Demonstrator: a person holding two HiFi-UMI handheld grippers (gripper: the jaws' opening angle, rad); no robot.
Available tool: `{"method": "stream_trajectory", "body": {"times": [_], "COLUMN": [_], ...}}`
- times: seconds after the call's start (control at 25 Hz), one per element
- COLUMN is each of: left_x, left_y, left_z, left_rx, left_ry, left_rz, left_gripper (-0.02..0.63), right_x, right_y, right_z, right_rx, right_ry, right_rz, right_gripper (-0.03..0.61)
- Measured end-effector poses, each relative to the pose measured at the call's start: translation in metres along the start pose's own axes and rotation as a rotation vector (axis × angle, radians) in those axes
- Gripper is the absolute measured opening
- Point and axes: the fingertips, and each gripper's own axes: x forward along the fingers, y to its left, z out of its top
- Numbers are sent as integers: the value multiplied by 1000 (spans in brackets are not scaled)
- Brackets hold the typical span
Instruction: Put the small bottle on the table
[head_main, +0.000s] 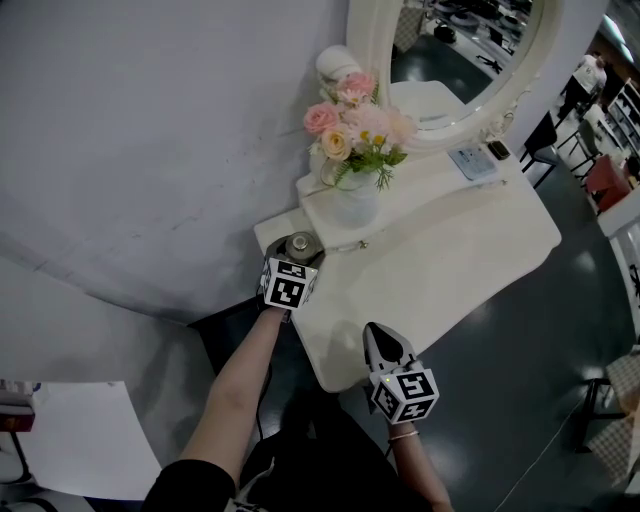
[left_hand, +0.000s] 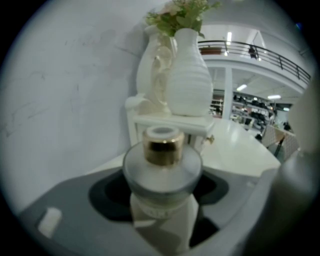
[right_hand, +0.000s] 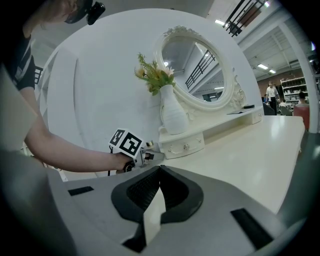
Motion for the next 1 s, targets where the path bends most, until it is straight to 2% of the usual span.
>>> {"method": "stream_trajectory", "body": {"times": [0.16, 0.32, 0.52, 0.72, 1.0], "left_x": [0, -6, -25, -54, -94], "left_y": [0, 4, 6, 3, -9], "left_z": [0, -3, -6, -8, -6], "left_rx": [-7, -50, -83, -113, -130], "left_ry": [-4, -8, -25, -63, -119], "left_rz": [-7, 2, 15, 17, 15], "left_gripper": [341, 376, 374, 354, 265], "right_x": [-1, -5, -9, -13, -21], "right_y": [5, 8, 12, 18, 29], "right_z": [-2, -3, -2, 0, 3], "right_rx": [-3, -7, -9, -18, -27], "right_ry": [4, -1, -10, -23, -46], "right_rz": [7, 6, 3, 5, 3], "right_gripper": [5, 5, 5, 5, 5]}}
